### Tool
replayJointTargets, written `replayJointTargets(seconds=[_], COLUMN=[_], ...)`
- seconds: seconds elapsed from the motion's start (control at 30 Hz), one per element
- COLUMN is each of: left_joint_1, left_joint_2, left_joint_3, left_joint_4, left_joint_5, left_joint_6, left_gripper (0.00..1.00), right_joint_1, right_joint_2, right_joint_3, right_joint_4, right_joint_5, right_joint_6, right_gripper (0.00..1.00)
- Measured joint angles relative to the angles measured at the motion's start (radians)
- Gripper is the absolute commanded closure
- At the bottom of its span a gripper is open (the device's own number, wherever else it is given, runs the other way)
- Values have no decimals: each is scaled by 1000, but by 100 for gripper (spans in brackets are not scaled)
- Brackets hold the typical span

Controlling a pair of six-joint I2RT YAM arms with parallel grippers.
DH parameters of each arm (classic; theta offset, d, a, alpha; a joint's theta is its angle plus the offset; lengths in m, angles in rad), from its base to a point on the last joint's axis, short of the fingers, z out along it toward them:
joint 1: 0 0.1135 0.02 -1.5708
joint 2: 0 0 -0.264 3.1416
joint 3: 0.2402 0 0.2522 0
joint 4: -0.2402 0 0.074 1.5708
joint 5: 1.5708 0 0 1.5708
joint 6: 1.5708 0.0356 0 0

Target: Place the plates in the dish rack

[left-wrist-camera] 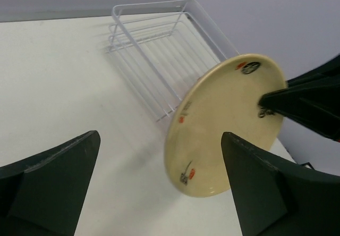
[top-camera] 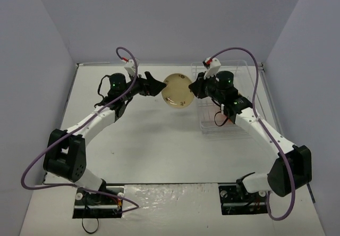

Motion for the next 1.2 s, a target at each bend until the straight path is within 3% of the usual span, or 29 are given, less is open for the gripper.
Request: replayJointTargets(seconds=[0.17, 0.37, 0.73, 0.9, 1.2], left_joint_1=[15, 110, 145, 145, 145], left_joint_2=[-44, -158, -198, -208, -262], left_joint_3=[14, 12, 7, -4, -38], left_joint_4=[-188, -332, -405, -414, -437], left_joint_5=[-171, -354, -402, -403, -434], left_joint_6=[66, 96, 98, 99, 106], left_gripper=[3, 3, 3, 3, 3], right_joint_1=[51, 193, 373, 390, 379], right_joint_2=[-89, -119, 26, 140, 259], right_joint_3=[16, 88, 211, 272, 284], right_joint_4=[-138, -329, -572, -606, -618], right_joint_5=[313, 731, 1232, 1361, 1388], right_joint_6=[-38, -36, -17, -52, -148], right_gripper=[100, 100, 100, 100, 100])
